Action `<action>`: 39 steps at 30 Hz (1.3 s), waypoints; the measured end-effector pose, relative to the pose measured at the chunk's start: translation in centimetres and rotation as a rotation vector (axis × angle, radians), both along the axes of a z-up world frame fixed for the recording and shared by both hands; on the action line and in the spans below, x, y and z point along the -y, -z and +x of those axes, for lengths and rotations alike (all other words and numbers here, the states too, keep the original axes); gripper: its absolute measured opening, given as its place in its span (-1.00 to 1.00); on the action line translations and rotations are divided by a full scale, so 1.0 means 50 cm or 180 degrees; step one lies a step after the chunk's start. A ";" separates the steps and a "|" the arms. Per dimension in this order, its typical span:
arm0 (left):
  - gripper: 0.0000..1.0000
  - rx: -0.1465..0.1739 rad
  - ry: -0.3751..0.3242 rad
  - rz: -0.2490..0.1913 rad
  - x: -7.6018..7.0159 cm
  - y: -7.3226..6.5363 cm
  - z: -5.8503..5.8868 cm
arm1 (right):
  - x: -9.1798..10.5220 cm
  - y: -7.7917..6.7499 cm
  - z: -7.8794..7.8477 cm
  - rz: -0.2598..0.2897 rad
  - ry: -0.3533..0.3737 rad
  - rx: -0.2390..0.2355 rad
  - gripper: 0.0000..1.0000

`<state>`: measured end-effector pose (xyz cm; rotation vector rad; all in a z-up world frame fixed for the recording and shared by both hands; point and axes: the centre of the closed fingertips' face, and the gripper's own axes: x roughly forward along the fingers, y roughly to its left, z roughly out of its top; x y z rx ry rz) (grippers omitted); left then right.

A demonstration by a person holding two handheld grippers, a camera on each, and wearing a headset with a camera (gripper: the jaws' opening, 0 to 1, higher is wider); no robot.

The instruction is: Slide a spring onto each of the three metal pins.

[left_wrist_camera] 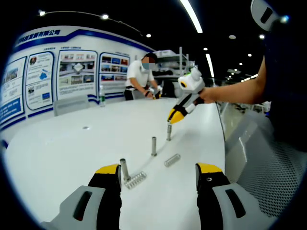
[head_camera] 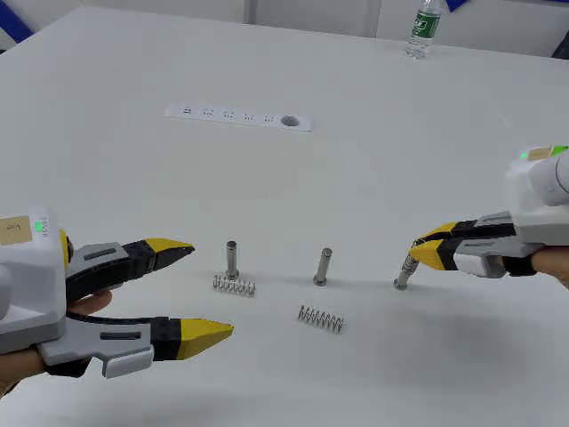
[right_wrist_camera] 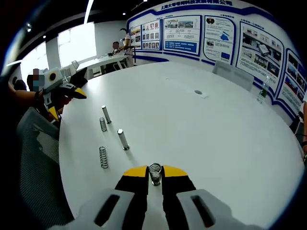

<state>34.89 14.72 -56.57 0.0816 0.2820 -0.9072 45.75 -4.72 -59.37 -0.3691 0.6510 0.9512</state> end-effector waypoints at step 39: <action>0.27 -0.0005 -0.0003 -0.0005 0.000 0.004 -0.001 | 0.008 0.043 -0.001 -0.0046 0.0076 -0.0119 -0.70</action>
